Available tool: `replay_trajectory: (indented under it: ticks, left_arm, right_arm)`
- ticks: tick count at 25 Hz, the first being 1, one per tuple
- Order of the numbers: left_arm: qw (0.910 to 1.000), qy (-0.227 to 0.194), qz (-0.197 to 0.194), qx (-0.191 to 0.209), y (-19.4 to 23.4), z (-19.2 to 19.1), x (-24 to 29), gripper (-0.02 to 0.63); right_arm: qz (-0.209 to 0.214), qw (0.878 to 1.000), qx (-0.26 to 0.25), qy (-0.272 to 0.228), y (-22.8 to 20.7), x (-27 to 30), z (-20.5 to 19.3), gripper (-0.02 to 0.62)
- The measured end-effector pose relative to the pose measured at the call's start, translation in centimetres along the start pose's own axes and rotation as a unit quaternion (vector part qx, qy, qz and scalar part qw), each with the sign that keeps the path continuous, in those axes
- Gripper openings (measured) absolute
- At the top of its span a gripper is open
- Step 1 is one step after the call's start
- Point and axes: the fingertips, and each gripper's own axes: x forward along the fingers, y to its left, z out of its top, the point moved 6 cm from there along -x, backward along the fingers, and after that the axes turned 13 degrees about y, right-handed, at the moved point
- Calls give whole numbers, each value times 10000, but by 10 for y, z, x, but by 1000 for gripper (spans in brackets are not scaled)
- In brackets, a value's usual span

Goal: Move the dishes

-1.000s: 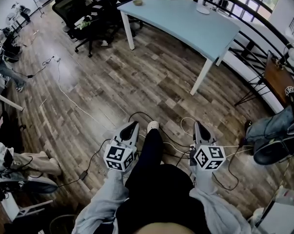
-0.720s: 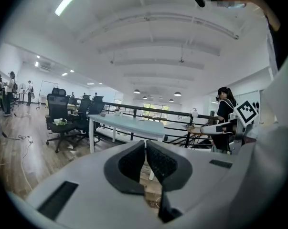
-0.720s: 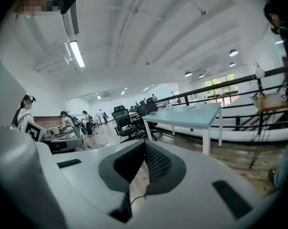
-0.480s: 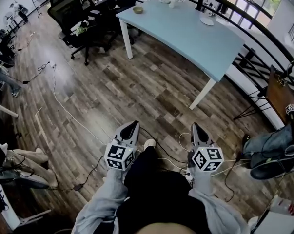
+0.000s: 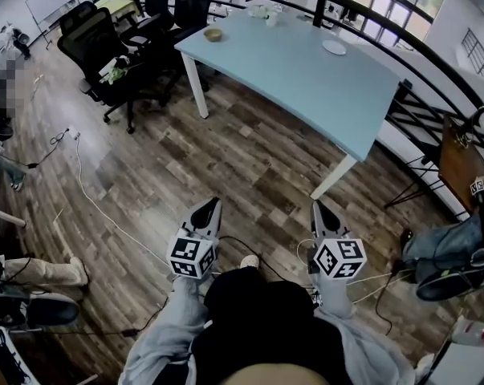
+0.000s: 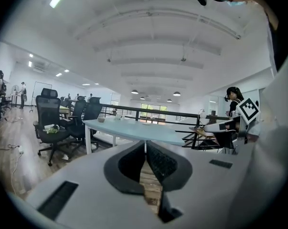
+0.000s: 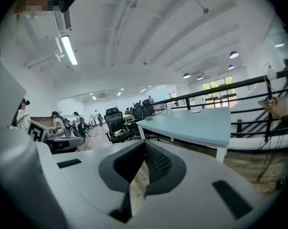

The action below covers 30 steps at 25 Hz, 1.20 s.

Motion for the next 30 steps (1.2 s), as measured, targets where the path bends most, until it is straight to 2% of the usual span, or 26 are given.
replay_trajectory:
  ticks: [10,17,25,30]
  left_arm:
    - [9998,76,-165,81,38,20,41,25]
    - [9994,304,-127,36,42,7,47,25]
    - [9985,520,-143,-79,51,10,83,25]
    - [9989,432,-115,-114,69,28,124,25]
  right_arm:
    - [11,9999,122,68,4,56,25,9]
    - [88,9993,197,312,3,72,20,9]
    - [100,9985,300,436,-18,103,30,9]
    - [105,9987,249,438,-39,136,54,9]
